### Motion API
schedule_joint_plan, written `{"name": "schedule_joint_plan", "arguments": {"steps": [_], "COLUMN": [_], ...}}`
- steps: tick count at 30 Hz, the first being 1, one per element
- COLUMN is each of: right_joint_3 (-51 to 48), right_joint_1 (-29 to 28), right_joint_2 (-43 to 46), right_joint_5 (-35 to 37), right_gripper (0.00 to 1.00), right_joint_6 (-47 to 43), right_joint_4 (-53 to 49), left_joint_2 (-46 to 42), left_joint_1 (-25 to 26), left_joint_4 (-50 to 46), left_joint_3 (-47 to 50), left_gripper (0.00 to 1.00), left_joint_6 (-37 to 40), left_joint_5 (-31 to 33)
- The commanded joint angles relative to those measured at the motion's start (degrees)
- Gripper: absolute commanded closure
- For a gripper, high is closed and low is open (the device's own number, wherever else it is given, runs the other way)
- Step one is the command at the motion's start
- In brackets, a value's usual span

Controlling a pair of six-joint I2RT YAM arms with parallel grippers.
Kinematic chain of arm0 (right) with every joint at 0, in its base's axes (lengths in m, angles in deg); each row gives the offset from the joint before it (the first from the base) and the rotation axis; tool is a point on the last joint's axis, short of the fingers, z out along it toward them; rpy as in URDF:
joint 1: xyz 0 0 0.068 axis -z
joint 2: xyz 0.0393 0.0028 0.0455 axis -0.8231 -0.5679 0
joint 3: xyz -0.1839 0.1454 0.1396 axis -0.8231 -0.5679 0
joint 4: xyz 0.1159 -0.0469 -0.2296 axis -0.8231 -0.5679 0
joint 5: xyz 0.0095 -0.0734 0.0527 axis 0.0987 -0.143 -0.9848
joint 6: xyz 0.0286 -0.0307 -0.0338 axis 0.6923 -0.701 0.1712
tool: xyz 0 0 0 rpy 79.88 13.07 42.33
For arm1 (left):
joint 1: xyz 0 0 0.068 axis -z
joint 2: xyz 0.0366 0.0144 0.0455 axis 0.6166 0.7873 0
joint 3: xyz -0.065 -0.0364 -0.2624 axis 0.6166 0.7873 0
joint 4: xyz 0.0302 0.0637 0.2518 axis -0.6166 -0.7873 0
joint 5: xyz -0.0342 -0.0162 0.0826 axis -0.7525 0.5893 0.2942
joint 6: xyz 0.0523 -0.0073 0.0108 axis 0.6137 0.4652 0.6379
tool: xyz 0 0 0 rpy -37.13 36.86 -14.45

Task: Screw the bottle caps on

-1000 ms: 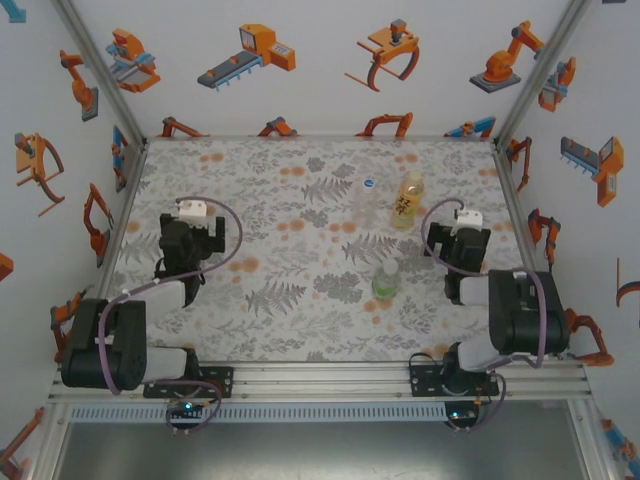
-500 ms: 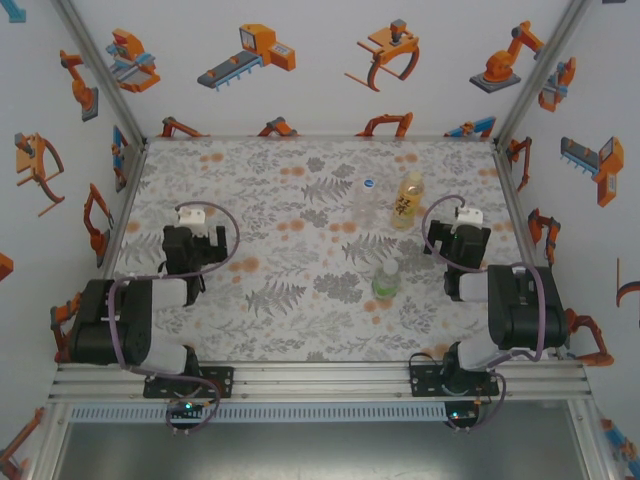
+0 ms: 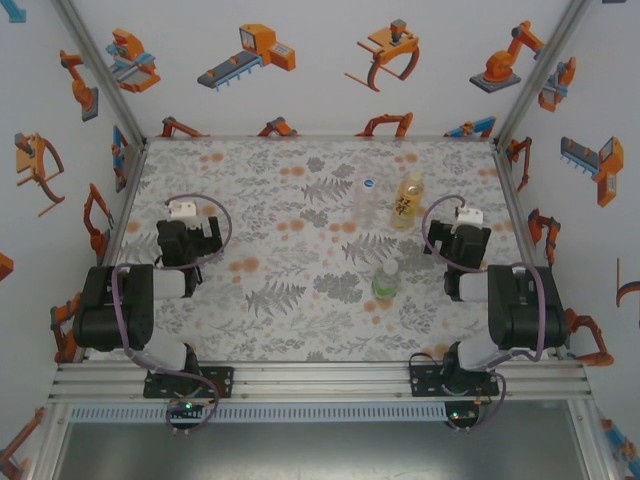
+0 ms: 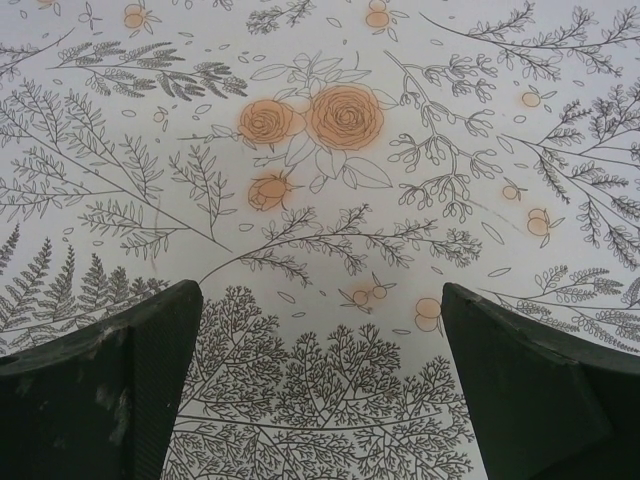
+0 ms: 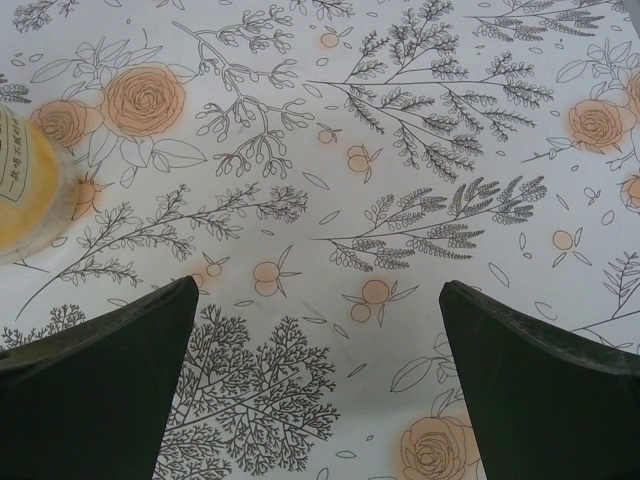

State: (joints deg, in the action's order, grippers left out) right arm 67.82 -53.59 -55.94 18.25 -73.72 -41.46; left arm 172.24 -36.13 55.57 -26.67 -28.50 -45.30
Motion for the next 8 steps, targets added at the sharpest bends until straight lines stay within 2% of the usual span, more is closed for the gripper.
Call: {"name": "schedule_joint_plan", "arguments": {"steps": [1, 4, 8], "right_joint_3": [1.28, 2.25, 2.16], "right_joint_1": [0.20, 0.22, 0.22], "right_joint_2": [0.23, 0.05, 0.14], "right_joint_5": [0.43, -3.38, -3.35], "right_gripper": [0.01, 0.01, 0.01], "right_joint_6": [1.08, -0.49, -0.45], "right_joint_4": [1.17, -0.31, -0.26], "left_joint_2": [-0.29, -0.25, -0.21], "left_joint_1": [-0.10, -0.25, -0.26], "left_joint_4": [-0.79, -0.84, -0.81], "left_joint_3": [-0.44, -0.59, -0.62], "left_gripper": [0.03, 0.03, 0.03], "left_joint_6": [-1.45, -1.66, -1.70], "left_joint_5": [0.87, 0.67, 0.63]}}
